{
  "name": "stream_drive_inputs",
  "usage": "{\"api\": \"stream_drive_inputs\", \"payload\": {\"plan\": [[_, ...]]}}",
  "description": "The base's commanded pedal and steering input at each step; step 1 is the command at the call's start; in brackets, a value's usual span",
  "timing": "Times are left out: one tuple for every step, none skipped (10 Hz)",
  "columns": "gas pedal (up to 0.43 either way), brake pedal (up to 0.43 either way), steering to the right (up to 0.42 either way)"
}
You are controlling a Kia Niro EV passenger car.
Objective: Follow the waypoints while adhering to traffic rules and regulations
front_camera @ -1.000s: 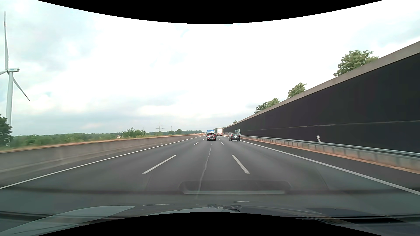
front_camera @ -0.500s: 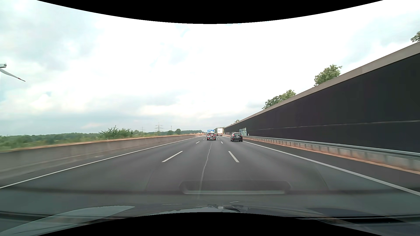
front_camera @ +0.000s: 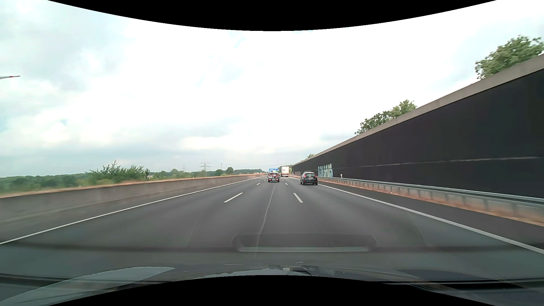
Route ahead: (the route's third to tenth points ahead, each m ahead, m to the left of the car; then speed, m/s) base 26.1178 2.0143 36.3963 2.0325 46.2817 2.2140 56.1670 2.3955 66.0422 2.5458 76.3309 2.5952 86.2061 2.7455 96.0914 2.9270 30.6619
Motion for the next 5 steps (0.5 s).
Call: {"api": "stream_drive_inputs", "payload": {"plan": [[0.248, 0.000, -0.004], [0.248, 0.000, -0.004], [0.248, 0.000, -0.004], [0.248, 0.000, -0.004], [0.248, 0.000, -0.004]]}}
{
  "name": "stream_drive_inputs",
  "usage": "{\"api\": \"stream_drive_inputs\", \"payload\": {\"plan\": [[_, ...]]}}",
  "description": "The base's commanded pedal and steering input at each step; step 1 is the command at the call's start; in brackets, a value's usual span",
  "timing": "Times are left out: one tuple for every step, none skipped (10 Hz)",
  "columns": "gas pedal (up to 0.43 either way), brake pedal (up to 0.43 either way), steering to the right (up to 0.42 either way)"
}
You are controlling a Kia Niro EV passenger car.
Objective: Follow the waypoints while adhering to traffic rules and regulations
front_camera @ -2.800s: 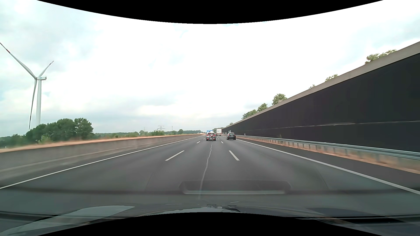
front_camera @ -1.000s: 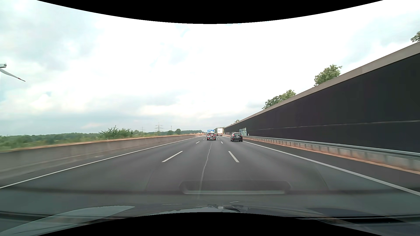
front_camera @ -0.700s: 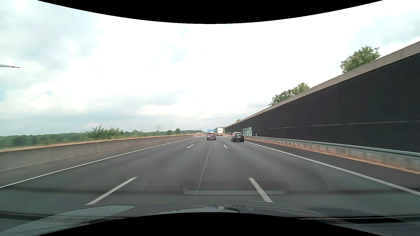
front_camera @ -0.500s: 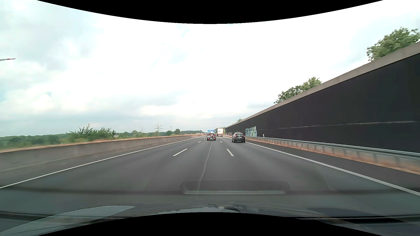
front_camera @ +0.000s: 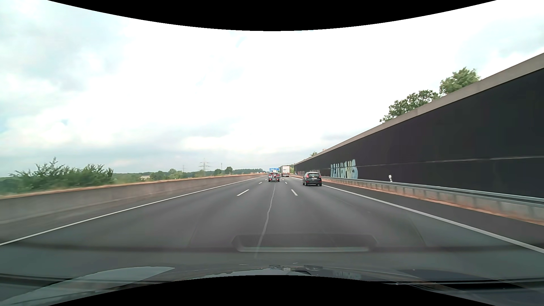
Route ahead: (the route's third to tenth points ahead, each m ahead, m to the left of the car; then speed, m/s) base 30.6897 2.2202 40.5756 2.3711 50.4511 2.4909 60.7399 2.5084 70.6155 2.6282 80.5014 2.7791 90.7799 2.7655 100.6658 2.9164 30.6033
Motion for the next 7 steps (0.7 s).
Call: {"api": "stream_drive_inputs", "payload": {"plan": [[0.248, 0.000, -0.005], [0.248, 0.000, -0.005], [0.248, 0.000, -0.004], [0.248, 0.000, -0.005], [0.248, 0.000, -0.005], [0.248, 0.000, -0.004], [0.248, 0.000, -0.004]]}}
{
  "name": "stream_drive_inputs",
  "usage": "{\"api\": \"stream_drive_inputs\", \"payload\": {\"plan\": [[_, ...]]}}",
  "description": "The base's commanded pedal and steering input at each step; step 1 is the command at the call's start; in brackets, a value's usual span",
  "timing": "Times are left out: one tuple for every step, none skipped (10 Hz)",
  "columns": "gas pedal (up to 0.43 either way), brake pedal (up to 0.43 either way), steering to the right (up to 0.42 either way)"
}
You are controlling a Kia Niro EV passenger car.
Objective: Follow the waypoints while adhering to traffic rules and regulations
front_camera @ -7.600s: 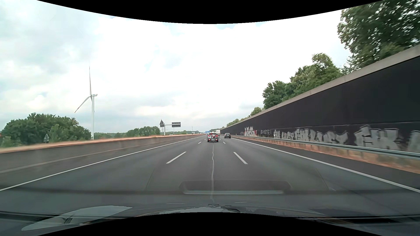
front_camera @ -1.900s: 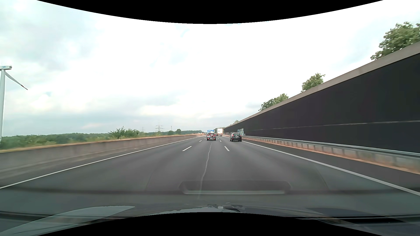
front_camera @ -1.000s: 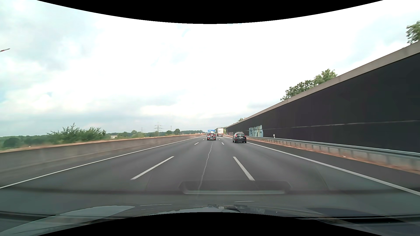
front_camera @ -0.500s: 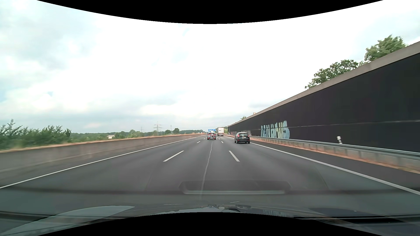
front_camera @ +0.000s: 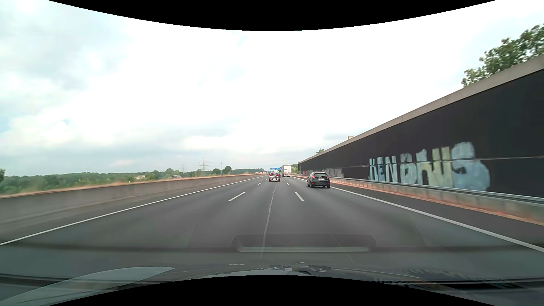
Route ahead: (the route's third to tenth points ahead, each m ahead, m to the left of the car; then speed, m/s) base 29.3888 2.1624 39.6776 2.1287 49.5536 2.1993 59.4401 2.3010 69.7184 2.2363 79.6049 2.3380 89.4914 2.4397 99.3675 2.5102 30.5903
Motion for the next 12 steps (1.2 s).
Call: {"api": "stream_drive_inputs", "payload": {"plan": [[0.248, 0.000, -0.004], [0.248, 0.000, -0.005], [0.248, 0.000, -0.005], [0.248, 0.000, -0.004], [0.248, 0.000, -0.005], [0.248, 0.000, -0.004], [0.248, 0.000, -0.004], [0.248, 0.000, -0.004], [0.248, 0.000, -0.004], [0.248, 0.000, -0.004], [0.248, 0.000, -0.004], [0.248, 0.000, -0.004]]}}
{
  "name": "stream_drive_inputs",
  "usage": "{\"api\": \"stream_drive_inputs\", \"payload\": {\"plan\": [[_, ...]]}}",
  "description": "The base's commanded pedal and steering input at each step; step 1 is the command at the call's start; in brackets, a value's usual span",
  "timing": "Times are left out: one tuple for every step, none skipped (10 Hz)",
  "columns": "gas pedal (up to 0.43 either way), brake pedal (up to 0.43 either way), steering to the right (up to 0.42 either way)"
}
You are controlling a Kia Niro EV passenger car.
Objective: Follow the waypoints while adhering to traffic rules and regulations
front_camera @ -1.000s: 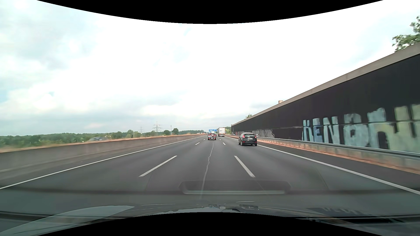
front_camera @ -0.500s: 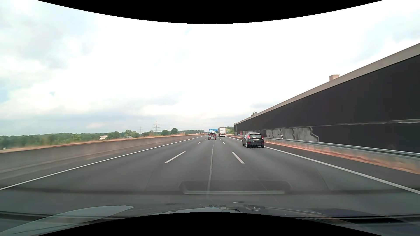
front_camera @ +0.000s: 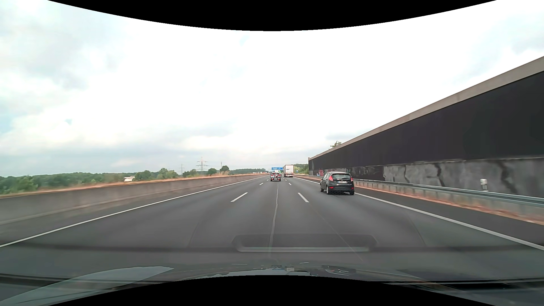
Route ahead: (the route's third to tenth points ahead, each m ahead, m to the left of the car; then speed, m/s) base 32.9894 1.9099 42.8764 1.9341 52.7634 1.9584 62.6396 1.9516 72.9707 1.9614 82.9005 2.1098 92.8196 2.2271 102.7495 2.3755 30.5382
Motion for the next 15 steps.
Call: {"api": "stream_drive_inputs", "payload": {"plan": [[0.248, 0.000, -0.004], [0.248, 0.000, -0.004], [0.248, 0.000, -0.003], [0.248, 0.000, -0.003], [0.248, 0.000, -0.003], [0.248, 0.000, -0.002], [0.248, 0.000, -0.002], [0.248, 0.000, -0.002], [0.248, 0.000, -0.002], [0.248, 0.000, -0.003], [0.248, 0.000, -0.002], [0.248, 0.000, -0.003], [0.248, 0.000, -0.002], [0.248, 0.000, -0.002], [0.248, 0.000, -0.003]]}}
